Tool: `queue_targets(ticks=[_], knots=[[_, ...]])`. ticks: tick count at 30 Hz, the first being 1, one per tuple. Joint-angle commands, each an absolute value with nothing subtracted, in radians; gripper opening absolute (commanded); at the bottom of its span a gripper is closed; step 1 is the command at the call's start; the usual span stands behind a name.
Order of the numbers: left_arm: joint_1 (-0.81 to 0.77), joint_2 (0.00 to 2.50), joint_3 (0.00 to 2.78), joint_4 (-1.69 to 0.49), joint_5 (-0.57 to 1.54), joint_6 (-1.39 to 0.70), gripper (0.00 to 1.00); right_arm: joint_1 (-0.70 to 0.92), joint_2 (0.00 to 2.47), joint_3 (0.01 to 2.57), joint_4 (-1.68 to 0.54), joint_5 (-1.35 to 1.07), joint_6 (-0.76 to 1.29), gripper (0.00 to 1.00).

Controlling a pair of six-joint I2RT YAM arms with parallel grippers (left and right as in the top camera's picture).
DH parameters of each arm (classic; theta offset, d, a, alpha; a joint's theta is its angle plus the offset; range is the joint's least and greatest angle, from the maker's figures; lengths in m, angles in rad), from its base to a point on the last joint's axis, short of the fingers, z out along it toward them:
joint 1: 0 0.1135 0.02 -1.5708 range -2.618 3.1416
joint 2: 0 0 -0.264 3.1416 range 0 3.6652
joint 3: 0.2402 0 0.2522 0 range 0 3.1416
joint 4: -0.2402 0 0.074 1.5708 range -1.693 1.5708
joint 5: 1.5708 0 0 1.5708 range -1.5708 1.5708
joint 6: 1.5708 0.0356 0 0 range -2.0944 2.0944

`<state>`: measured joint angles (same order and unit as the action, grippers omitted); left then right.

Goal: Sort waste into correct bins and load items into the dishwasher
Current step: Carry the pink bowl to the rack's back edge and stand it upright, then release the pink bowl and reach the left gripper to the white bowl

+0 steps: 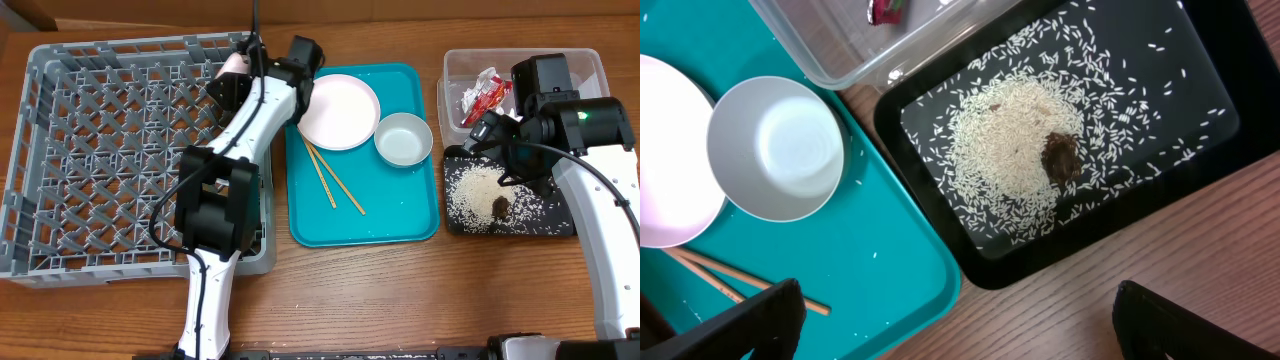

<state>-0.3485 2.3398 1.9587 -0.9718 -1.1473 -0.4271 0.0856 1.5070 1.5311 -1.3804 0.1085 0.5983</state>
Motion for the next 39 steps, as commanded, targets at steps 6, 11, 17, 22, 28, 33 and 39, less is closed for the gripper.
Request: queue_targets(ticks=[6,11,17,22,28,33,39], knots=[[-0.390,2.329,1.995,-1.027,-0.944,-0.343,0.76,0.083,1.489,1.552,-1.378,0.119,0.594,1.00],[-0.387,2.301,2.099,-1.111,-0.679,-0.310,0.87,0.083,1.489,1.552,-1.378,0.120,0.594,1.00],[-0.393,2.256,2.271,-1.164,-0.161,-0.166,0.94,0.083,1.489,1.552,-1.378,0.120,0.594,1.00],[-0.415,2.255,2.310,-1.132,0.220,-0.102,0.88,0.083,1.489,1.552,-1.377,0.120,0.595,1.00],[-0.468,2.316,2.284,-1.061,0.240,-0.301,0.83,0.083,1.489,1.552,-1.377,0.120,0.595,1.00],[-0.529,2.368,2.284,-1.043,0.222,-0.403,0.79,0.083,1.489,1.552,-1.377,0.119,0.595,1.00],[-0.594,2.431,2.284,-1.071,0.074,-0.534,0.72,0.083,1.489,1.552,-1.371,0.119,0.594,1.00]])
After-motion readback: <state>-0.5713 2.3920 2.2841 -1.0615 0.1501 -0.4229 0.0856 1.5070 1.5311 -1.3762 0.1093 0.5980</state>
